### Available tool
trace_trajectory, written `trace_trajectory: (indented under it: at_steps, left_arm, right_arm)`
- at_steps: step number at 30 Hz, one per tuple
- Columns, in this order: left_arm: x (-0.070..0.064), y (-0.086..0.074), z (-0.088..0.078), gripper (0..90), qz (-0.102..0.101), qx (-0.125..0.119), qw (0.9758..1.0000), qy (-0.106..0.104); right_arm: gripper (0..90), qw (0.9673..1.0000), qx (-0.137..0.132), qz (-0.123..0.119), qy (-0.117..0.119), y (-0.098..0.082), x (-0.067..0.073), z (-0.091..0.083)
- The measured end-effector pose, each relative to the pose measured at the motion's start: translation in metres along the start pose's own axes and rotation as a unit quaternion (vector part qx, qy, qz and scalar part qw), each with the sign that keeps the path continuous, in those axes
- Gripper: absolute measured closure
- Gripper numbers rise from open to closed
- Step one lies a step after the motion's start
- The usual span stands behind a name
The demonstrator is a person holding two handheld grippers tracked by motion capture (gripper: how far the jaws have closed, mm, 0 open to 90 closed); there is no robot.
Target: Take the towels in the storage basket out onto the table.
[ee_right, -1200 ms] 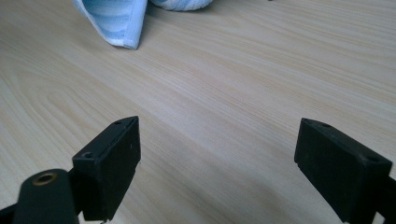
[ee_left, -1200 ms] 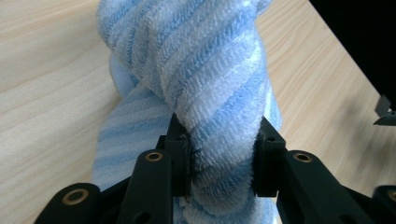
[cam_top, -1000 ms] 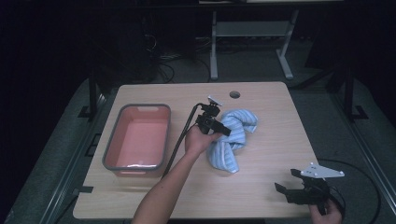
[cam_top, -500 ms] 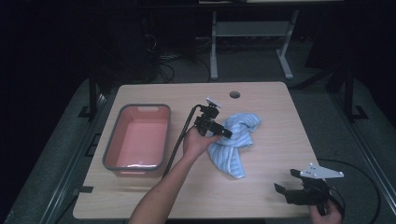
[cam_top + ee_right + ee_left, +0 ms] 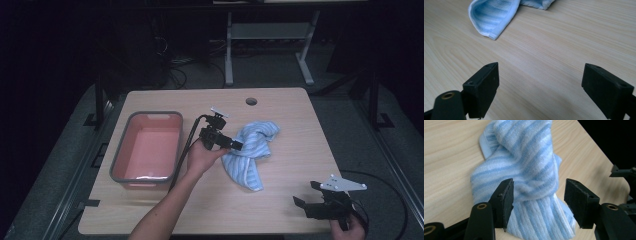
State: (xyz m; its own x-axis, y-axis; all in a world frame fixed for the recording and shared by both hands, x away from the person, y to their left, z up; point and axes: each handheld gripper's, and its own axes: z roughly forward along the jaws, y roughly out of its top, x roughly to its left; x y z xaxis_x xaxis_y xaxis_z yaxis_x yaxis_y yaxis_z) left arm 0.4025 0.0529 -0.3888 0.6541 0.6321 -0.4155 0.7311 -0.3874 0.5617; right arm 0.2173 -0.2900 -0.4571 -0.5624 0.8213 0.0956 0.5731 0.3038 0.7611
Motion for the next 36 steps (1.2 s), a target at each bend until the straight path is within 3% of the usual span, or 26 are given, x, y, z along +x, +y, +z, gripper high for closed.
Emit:
trace_trajectory:
  at_steps: [3, 9, 23, 30, 36]
  left_arm:
    - [0.0, -0.003, -0.003, 39.7, 0.008, 0.0, 0.9999, 0.007]
    - [0.0, -0.011, -0.006, 37.9, 0.004, -0.01, 0.9999, -0.005]
    - [-0.004, -0.029, -0.021, 35.9, 0.021, -0.009, 0.9997, 0.006]
    - [-0.002, -0.043, -0.027, 35.4, 0.014, -0.019, 0.9997, 0.004]
    - [-0.005, -0.054, -0.03, 34.8, 0.021, -0.017, 0.9996, 0.0]
  right_arm:
    - [14.0, 1.0, -0.001, -0.002, -0.001, 0.0, -0.001, 0.0]
    - [14.0, 1.0, 0.0, -0.002, -0.002, 0.0, 0.0, 0.0]
    - [14.0, 1.0, 0.004, -0.008, -0.001, 0.001, 0.003, 0.002]
    - [14.0, 0.9999, 0.005, -0.012, 0.0, 0.001, 0.004, 0.003]
    - [14.0, 0.9999, 0.006, -0.012, -0.001, 0.002, 0.005, 0.004]
